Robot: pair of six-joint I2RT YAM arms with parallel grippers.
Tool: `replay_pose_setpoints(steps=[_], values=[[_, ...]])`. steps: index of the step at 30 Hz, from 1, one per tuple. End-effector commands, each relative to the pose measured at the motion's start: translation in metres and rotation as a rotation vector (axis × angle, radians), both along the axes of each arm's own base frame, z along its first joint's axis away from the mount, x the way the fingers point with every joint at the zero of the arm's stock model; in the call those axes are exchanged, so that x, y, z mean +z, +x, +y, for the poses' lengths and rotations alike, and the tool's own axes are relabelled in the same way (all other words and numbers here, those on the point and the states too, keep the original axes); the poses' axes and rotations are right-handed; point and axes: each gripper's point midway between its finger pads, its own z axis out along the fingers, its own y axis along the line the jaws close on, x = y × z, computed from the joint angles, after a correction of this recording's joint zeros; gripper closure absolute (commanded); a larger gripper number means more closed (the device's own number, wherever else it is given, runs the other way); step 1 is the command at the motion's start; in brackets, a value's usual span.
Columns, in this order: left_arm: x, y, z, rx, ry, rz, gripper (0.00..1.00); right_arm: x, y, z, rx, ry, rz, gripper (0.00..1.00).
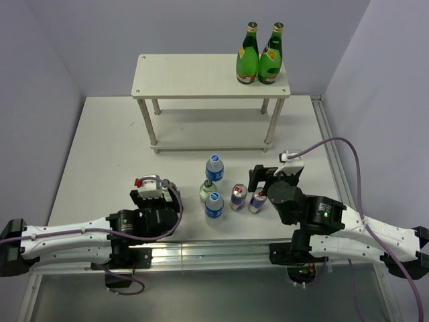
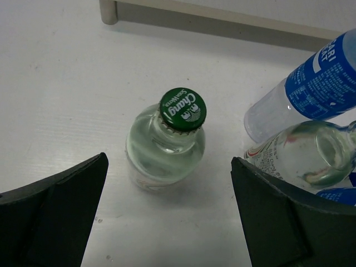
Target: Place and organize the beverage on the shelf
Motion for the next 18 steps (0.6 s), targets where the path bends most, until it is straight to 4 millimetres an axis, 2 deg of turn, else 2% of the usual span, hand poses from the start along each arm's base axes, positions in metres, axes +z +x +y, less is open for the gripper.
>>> replay_pose_setpoints(steps=[1,4,7,10,18], values=[[0.003,0.010,-0.027,-0.054,-0.043,-0.010,0.01,0.003,0.000,0.002,-0.008,0.039,-0.011,0.00],[-0.011,0.019,-0.029,-0.048,-0.004,0.009,0.01,0.002,0.000,0.001,-0.013,0.037,-0.009,0.00],[-0.014,0.029,-0.033,-0.020,-0.007,0.023,0.01,0.003,0.000,0.001,-0.011,0.043,-0.011,0.00],[-0.022,0.039,-0.027,0.041,0.004,0.055,0.01,0.005,-0.001,-0.001,-0.011,0.050,-0.013,0.00],[-0.046,0.046,-0.025,0.114,0.003,0.084,0.01,0.008,-0.003,-0.002,-0.001,0.081,-0.023,0.00]])
